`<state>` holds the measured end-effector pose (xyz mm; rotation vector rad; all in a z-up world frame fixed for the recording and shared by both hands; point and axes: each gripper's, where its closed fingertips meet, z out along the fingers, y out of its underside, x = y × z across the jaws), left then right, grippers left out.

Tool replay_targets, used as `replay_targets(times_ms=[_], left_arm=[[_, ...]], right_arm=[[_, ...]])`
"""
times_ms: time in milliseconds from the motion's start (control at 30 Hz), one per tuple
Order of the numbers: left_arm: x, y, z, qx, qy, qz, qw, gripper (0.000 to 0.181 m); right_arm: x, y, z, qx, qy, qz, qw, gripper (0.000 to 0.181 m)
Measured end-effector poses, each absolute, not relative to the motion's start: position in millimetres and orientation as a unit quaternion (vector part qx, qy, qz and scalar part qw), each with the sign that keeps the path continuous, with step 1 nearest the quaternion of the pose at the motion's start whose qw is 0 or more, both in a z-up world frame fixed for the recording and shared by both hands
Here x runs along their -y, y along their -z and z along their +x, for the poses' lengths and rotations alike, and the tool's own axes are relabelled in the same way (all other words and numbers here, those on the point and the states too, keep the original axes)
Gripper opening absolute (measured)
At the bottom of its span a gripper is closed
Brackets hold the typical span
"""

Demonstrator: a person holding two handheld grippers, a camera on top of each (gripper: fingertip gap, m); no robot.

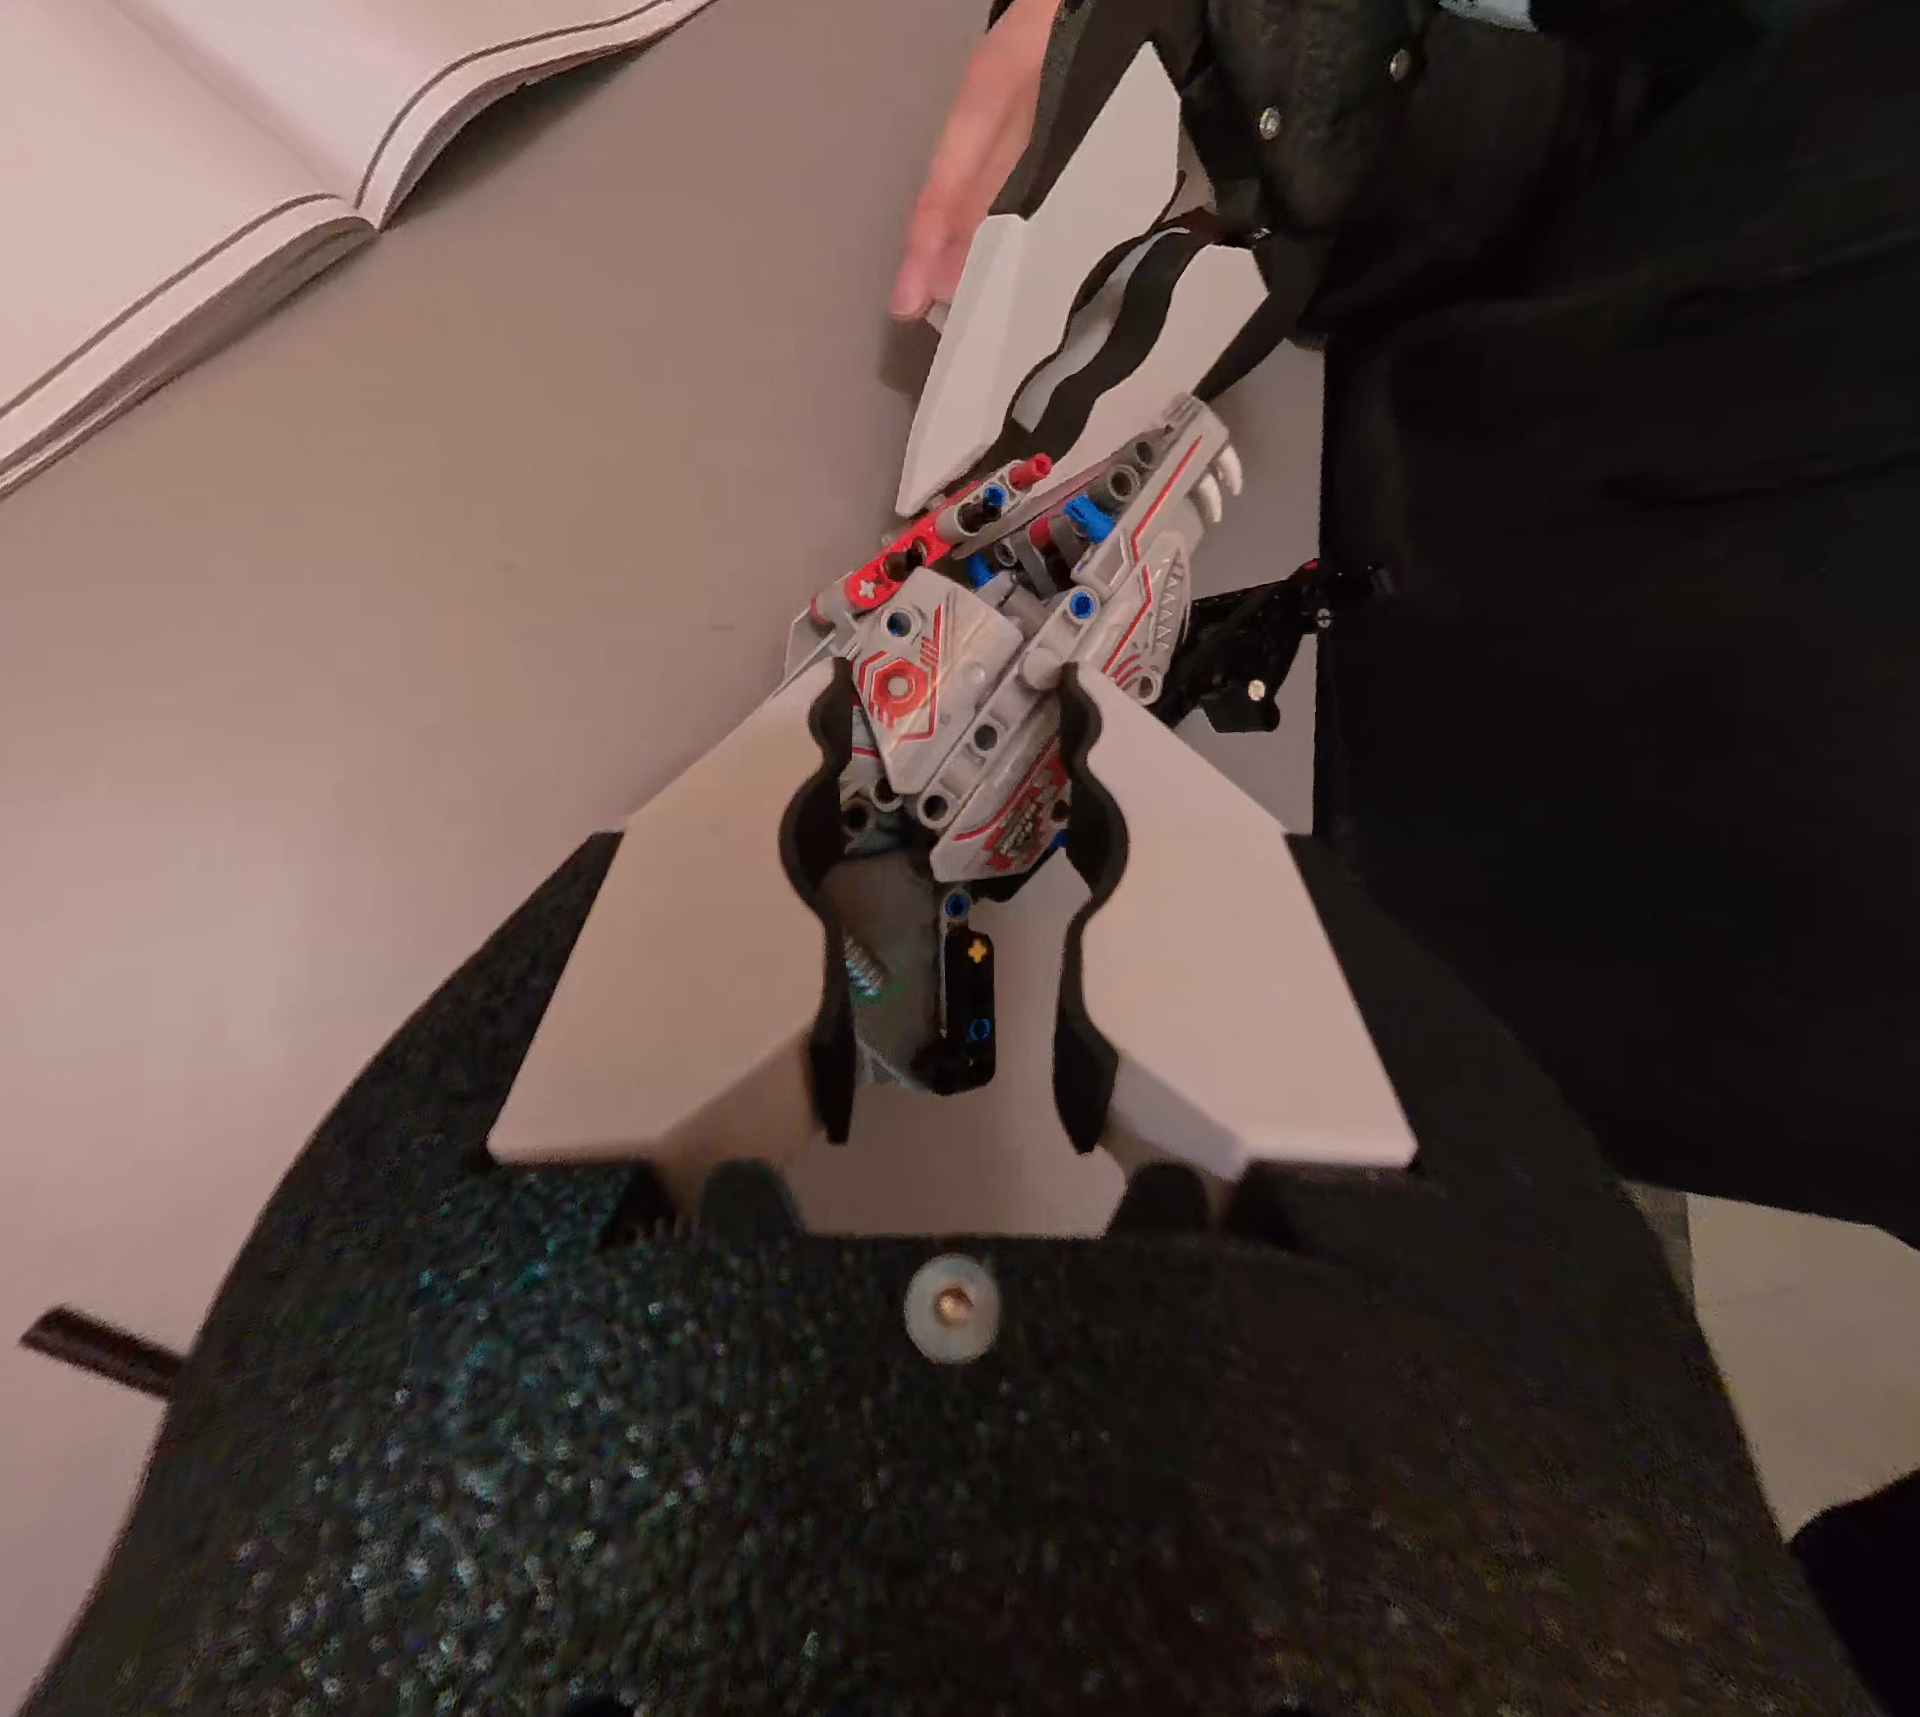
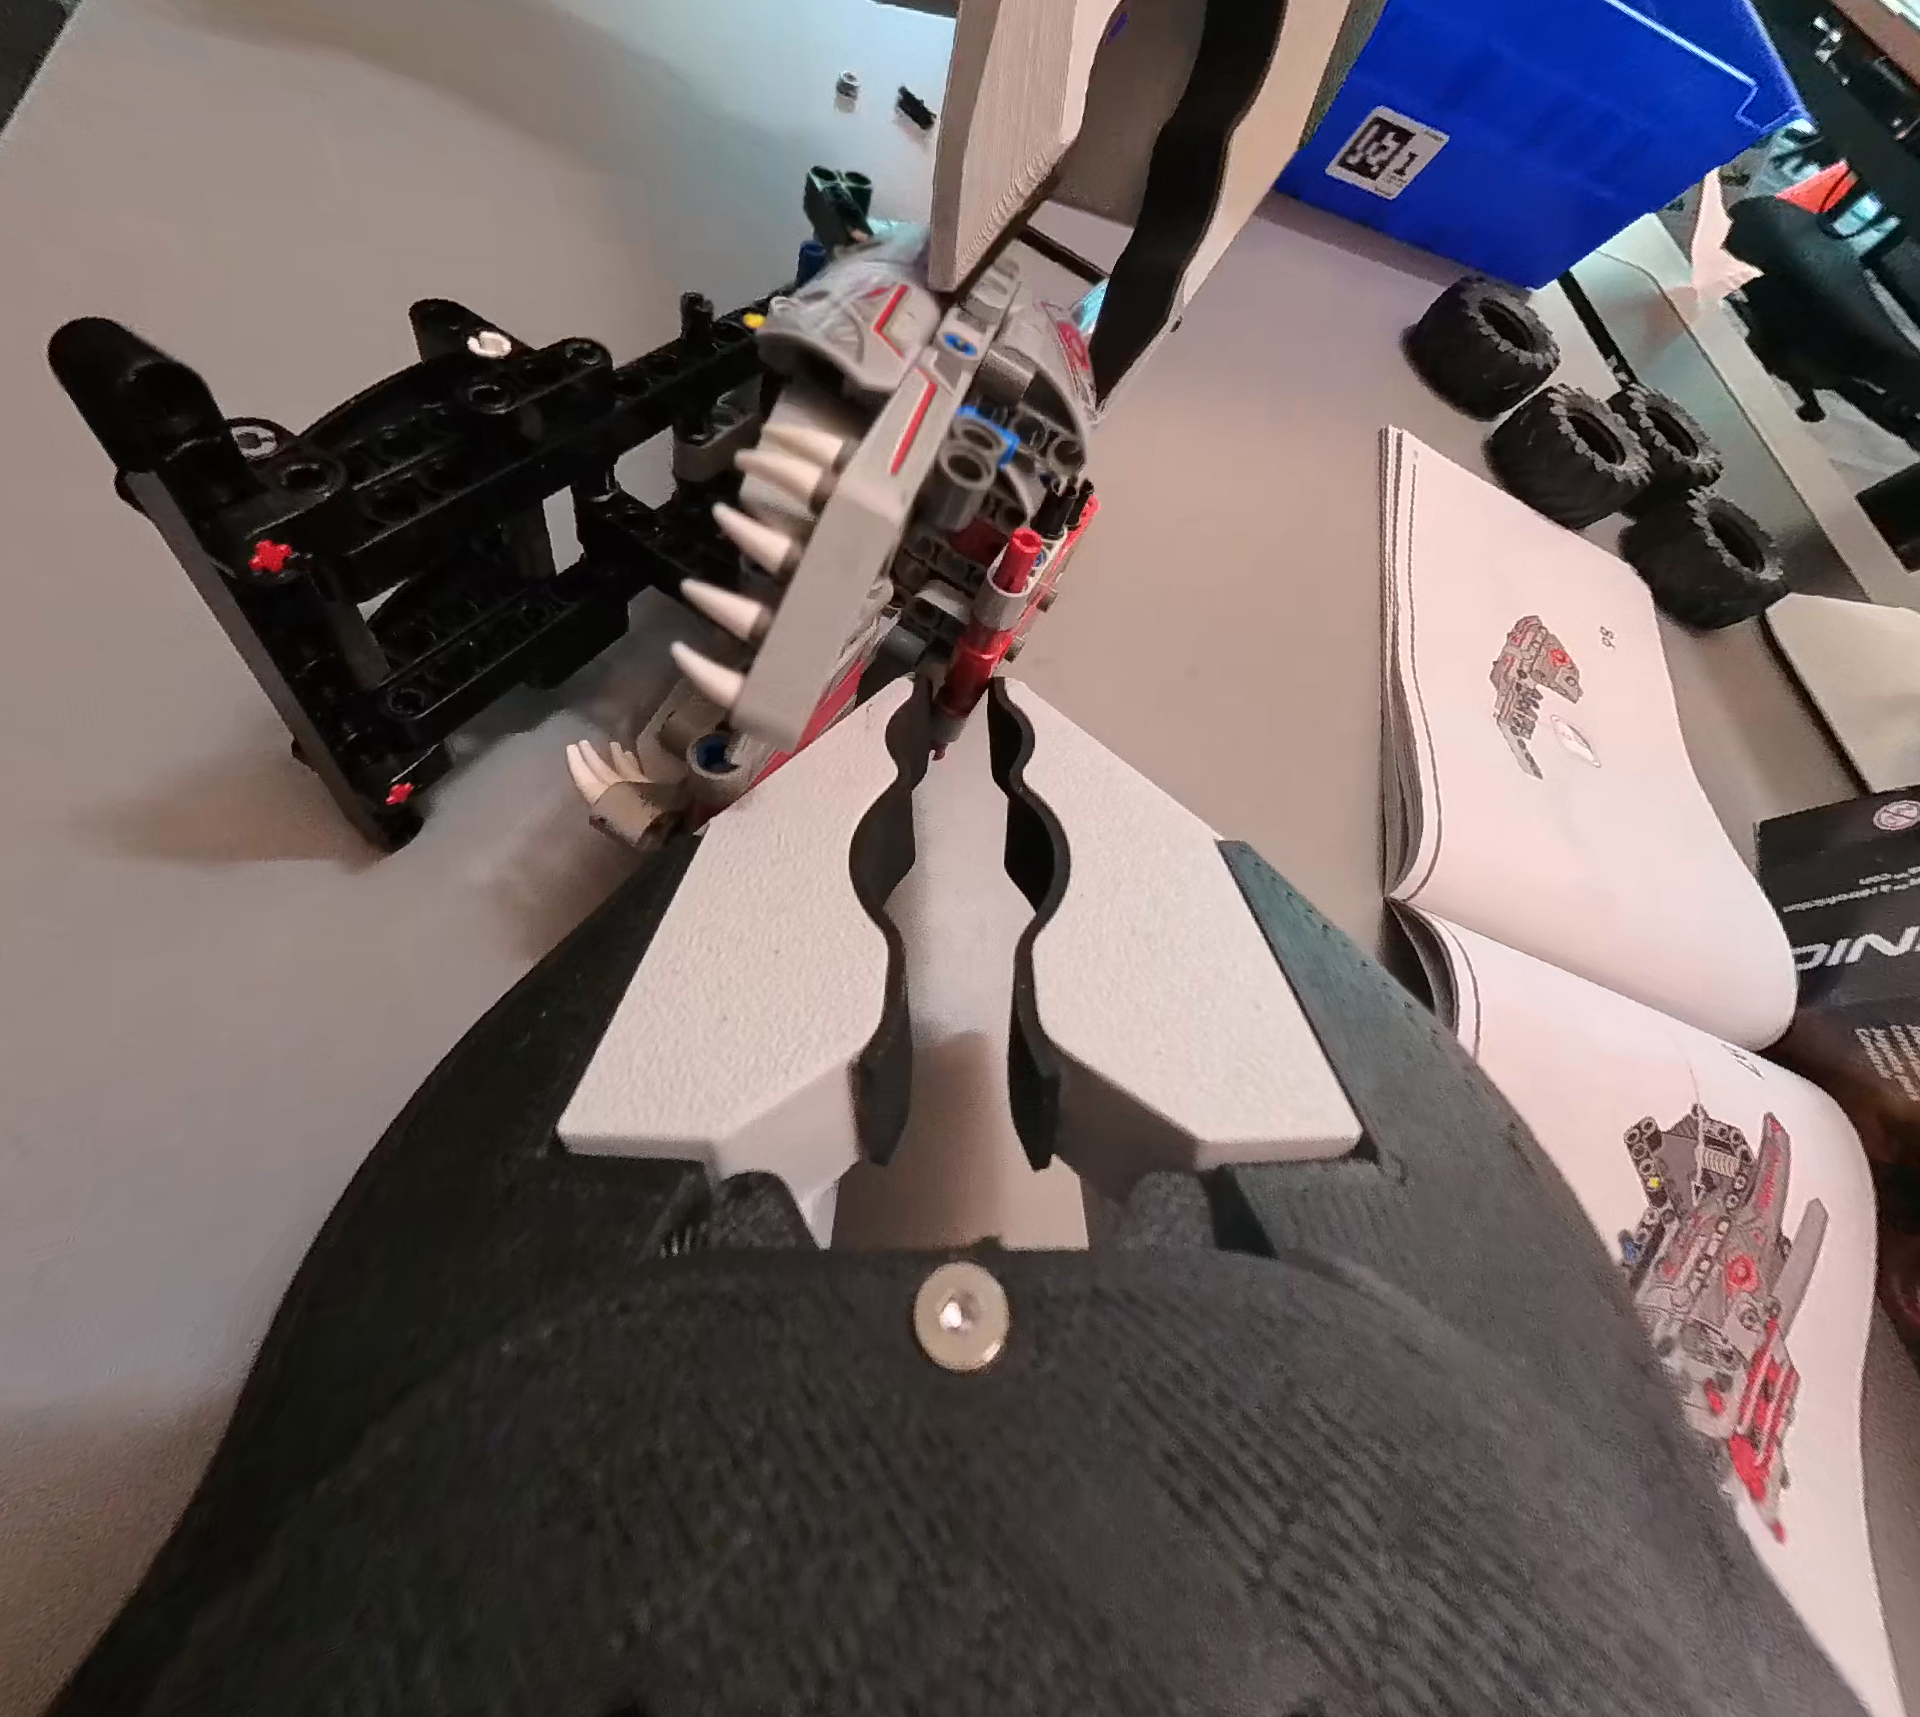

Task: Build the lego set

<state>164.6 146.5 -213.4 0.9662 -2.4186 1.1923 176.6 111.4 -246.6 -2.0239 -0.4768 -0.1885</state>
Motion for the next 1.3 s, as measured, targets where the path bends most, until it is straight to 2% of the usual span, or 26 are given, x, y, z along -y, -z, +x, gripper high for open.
replay_targets(times_ms=[133,267,300,433,667,1033,1133,1300], left_arm=[[-147,215,168,0.833,-0.419,0.329,0.15,0.037],[-145,217,169,0.821,-0.436,0.332,0.157,0.037],[-144,217,169,0.821,-0.441,0.329,0.155,0.037],[-146,216,169,0.826,-0.445,0.317,0.141,0.037],[-152,211,169,0.861,-0.425,0.263,0.09,0.037],[-152,205,162,0.903,-0.387,0.179,0.045,0.039],[-151,200,158,0.91,-0.388,0.148,0.0,0.038],[-150,197,156,0.927,-0.342,0.089,-0.126,0.037]], right_arm=[[-112,247,178,0.186,0.06,-0.84,0.506,0.011],[-116,251,184,0.177,0.063,-0.849,0.494,0.032],[-117,251,183,0.178,0.06,-0.849,0.494,0.032],[-119,253,176,0.201,0.028,-0.848,0.489,0.015],[-123,238,185,0.222,0.084,-0.814,0.529,0.01],[-125,221,185,0.371,0.223,-0.757,0.489,0.01],[-123,212,183,0.409,0.288,-0.729,0.466,0.01],[-120,196,181,0.451,0.374,-0.681,0.438,0.009]])
